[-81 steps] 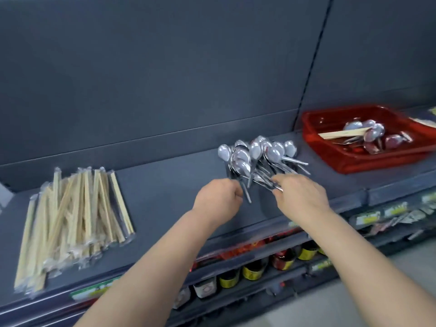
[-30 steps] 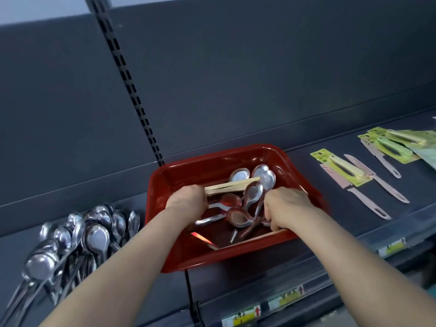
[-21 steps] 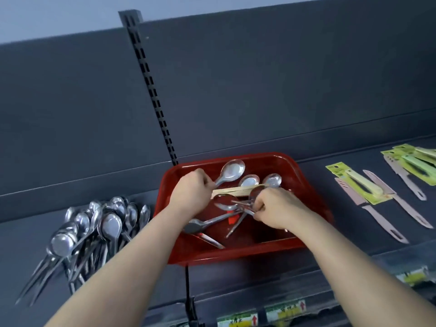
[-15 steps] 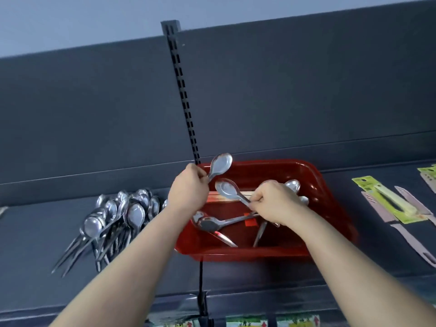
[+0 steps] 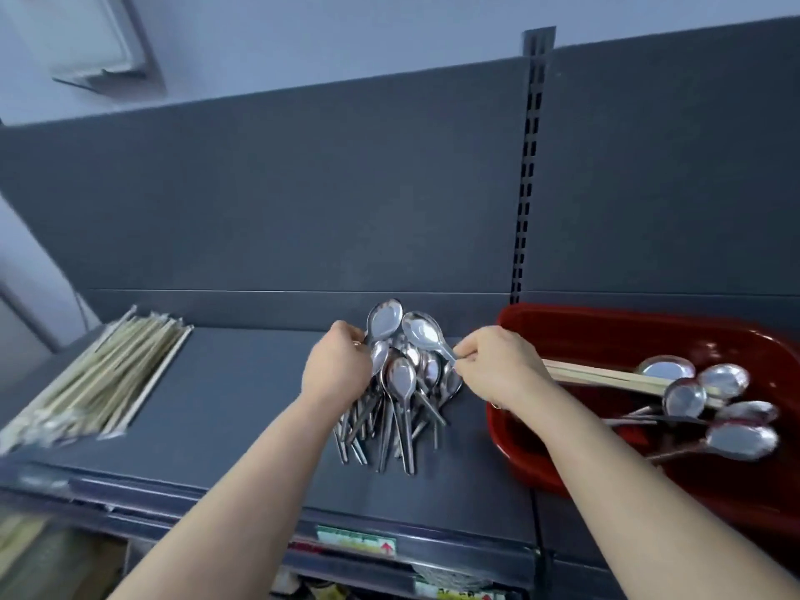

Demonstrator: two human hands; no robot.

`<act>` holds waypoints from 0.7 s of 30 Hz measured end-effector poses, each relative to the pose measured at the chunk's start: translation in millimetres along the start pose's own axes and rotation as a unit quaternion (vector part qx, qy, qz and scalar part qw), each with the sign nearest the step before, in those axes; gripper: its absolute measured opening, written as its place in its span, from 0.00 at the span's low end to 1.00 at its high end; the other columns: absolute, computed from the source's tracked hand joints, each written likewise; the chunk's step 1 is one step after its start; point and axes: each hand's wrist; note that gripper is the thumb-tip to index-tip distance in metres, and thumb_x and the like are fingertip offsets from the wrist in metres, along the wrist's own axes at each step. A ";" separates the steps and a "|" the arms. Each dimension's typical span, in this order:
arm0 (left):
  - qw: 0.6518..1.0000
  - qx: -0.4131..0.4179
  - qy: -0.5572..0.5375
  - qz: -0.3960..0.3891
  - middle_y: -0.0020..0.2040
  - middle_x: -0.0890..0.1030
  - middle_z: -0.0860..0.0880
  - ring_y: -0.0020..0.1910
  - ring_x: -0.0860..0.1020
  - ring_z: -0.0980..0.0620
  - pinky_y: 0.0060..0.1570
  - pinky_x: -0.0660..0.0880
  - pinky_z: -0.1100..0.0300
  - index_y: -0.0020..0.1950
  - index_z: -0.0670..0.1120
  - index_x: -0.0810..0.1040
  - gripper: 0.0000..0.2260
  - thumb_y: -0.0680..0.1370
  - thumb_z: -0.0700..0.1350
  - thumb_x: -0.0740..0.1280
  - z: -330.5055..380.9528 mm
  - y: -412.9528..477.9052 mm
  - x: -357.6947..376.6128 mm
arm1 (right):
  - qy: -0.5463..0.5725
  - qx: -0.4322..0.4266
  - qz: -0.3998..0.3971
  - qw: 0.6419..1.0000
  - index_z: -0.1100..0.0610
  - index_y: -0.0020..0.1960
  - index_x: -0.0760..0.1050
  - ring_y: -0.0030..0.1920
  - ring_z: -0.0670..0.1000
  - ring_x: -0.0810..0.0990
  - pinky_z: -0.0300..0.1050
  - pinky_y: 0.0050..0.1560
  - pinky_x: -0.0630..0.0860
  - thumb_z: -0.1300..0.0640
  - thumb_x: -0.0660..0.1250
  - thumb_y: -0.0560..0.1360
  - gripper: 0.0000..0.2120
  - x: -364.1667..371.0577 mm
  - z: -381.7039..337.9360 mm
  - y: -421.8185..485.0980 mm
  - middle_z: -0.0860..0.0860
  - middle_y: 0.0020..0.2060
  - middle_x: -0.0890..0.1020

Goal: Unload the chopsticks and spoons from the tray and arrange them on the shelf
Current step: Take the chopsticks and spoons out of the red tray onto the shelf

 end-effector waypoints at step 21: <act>0.974 0.173 0.118 -0.085 0.53 0.78 0.49 0.50 0.77 0.47 0.41 0.72 0.57 0.54 0.48 0.77 0.08 0.76 0.44 0.62 -62.5 40.5 -2.1 | -0.186 0.008 0.070 0.980 0.48 0.55 0.79 0.59 0.52 0.72 0.47 0.55 0.69 0.54 0.63 0.77 0.10 70.6 -67.4 0.4 0.48 0.54 0.78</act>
Point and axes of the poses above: each hand's wrist, its own y-axis towards the middle knuckle, its own x-axis out of the palm, z = x × y
